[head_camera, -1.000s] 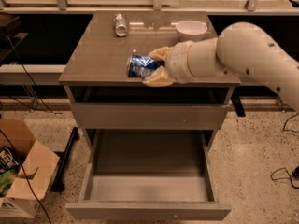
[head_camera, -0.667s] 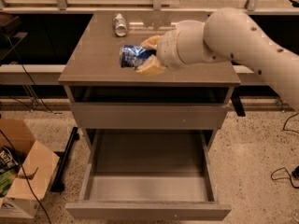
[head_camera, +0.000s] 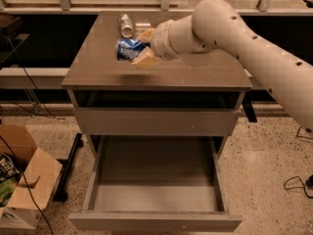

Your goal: Pick pepsi can from middle drawer and place on counter

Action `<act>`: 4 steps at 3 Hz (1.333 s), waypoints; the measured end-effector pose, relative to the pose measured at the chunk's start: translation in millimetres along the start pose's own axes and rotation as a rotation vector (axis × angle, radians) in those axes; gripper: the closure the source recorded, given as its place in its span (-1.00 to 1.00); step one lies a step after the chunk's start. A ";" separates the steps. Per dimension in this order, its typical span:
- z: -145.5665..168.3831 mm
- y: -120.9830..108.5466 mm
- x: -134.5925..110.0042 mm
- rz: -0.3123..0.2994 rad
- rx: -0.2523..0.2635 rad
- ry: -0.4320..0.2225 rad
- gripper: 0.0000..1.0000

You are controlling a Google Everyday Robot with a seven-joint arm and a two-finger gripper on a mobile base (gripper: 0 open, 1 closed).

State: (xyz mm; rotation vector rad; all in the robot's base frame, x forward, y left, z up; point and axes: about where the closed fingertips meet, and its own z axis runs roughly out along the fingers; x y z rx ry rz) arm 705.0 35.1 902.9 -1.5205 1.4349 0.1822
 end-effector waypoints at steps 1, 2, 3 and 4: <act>26.5 -13.9 7.4 0.040 -0.021 -0.003 0.17; 46.3 -22.9 20.8 0.090 -0.033 0.015 -0.30; 55.8 -31.2 31.4 0.138 -0.033 0.019 -0.77; 58.2 -31.9 32.6 0.145 -0.034 0.019 -1.00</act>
Offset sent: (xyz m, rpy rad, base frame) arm 0.0738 0.0133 -0.0381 0.0332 0.1450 -0.0714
